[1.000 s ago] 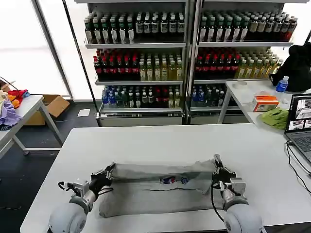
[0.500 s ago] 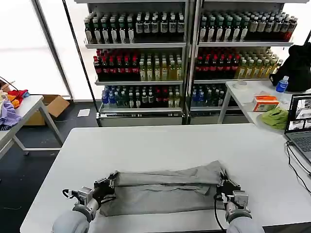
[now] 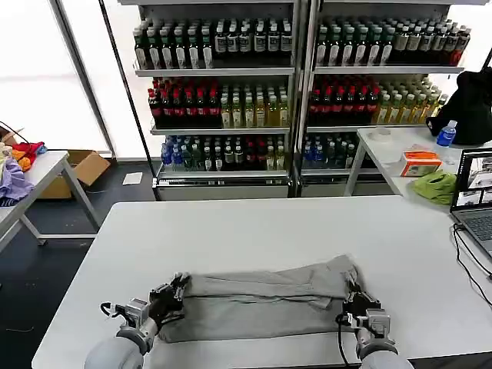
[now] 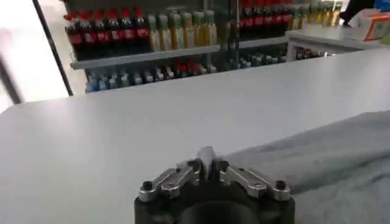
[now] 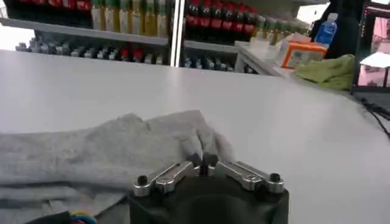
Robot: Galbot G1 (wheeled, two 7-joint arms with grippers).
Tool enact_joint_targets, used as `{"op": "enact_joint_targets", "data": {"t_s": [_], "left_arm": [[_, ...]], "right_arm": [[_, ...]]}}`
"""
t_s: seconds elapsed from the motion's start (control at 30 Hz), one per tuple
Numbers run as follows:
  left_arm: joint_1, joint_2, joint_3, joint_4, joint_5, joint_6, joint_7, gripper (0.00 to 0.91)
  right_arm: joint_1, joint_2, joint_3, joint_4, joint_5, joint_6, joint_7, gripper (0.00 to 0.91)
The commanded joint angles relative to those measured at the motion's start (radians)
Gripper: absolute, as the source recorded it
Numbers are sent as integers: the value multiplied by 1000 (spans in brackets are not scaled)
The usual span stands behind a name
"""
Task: Fold and organize the clothes.
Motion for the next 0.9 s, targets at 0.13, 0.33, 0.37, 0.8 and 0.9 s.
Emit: {"op": "enact_joint_targets", "data": {"t_s": [0.13, 0.33, 0.37, 0.8, 0.9], "left_arm": [[21, -24, -63, -82, 11, 21, -41, 907], [68, -57, -105, -100, 26, 45, -67, 907], [73, -63, -106, -101, 25, 47, -74, 907], [109, -201, -98, -102, -32, 88, -115, 907], [111, -211, -99, -86, -32, 87, -114, 907]], "right_arm": [[-55, -7, -23, 6, -23, 37, 8, 907], [-47, -6, 47, 95, 47, 44, 33, 907], [-43, -5, 54, 101, 53, 47, 39, 907], [-6, -16, 133, 222, 100, 50, 47, 907], [-5, -12, 127, 217, 99, 52, 49, 907]]}}
